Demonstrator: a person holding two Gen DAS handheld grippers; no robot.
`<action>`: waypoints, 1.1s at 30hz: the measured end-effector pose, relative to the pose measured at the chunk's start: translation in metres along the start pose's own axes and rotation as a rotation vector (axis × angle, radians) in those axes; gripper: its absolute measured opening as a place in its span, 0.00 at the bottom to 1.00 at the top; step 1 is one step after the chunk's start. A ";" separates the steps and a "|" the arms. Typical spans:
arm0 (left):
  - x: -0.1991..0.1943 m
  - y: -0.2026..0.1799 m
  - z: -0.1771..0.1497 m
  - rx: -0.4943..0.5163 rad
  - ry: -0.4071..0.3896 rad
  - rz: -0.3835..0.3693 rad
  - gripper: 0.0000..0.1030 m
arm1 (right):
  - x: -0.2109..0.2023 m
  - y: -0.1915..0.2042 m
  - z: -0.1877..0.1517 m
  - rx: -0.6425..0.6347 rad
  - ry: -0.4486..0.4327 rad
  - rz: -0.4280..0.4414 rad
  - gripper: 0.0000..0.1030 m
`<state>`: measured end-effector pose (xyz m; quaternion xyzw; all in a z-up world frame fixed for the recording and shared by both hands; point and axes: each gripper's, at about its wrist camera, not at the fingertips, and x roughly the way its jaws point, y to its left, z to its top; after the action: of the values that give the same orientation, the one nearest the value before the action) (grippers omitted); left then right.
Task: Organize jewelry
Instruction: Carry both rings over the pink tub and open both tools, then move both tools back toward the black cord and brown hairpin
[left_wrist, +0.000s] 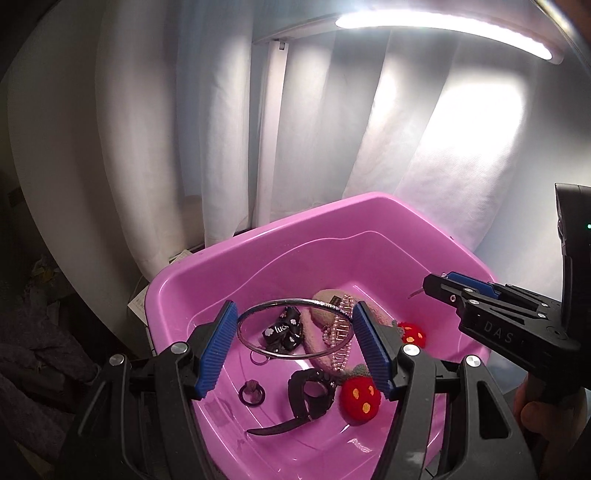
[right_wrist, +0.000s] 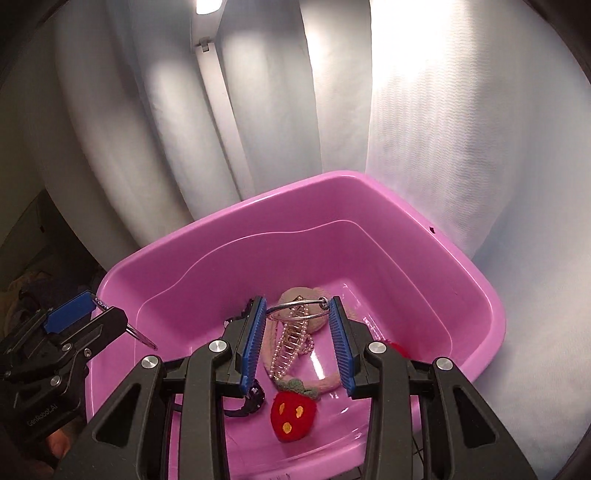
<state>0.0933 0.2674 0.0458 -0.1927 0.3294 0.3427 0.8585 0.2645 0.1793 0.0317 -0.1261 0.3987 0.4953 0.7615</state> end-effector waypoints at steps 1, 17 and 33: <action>0.005 0.000 0.001 0.000 0.022 -0.003 0.61 | 0.006 -0.001 0.001 0.003 0.019 -0.002 0.33; 0.055 0.012 0.003 -0.026 0.232 0.045 0.62 | 0.060 -0.017 0.007 0.076 0.198 -0.048 0.34; 0.044 0.014 0.004 -0.026 0.212 0.081 0.79 | 0.047 -0.018 0.007 0.081 0.181 -0.064 0.56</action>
<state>0.1091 0.3000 0.0165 -0.2254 0.4213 0.3592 0.8017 0.2916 0.2056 -0.0021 -0.1522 0.4812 0.4408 0.7423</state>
